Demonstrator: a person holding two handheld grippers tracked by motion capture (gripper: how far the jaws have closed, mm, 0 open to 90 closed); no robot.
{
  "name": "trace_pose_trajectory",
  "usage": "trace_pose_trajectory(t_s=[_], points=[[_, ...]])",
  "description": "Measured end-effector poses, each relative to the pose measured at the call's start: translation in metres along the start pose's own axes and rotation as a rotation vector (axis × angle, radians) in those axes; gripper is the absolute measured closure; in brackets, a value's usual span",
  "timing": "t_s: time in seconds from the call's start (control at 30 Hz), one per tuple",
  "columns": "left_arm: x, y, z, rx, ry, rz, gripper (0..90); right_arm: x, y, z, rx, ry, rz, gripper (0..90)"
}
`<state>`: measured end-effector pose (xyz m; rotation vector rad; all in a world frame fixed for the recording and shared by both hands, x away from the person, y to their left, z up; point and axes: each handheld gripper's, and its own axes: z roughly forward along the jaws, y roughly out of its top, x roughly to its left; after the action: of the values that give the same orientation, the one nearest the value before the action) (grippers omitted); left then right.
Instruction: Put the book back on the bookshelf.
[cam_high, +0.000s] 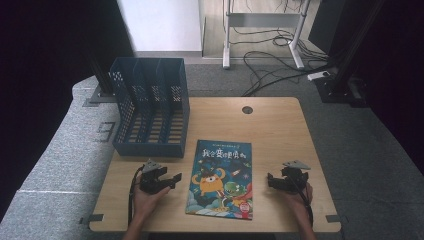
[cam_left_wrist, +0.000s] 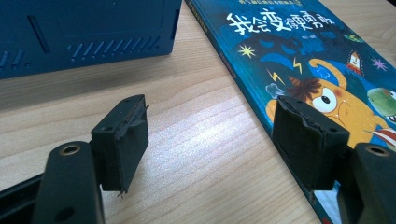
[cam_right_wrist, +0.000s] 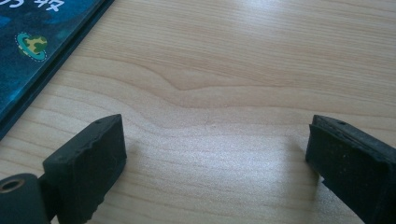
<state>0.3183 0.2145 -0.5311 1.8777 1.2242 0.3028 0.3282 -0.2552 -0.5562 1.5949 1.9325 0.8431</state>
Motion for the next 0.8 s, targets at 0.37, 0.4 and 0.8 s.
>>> trace_pose_trajectory(t_s=[0.37,0.4,0.8], points=[[-0.010,-0.001,-0.003,-0.006,-0.008,0.038,28.2,0.004,0.001,-0.003,0.018,-0.024,0.028,7.6],[-0.011,-0.001,-0.005,-0.007,-0.013,0.040,28.2,0.006,0.003,-0.001,0.022,-0.029,0.031,9.0],[-0.006,-0.001,-0.005,0.003,-0.008,0.044,28.1,0.006,0.005,0.000,0.006,-0.028,0.042,12.7]])
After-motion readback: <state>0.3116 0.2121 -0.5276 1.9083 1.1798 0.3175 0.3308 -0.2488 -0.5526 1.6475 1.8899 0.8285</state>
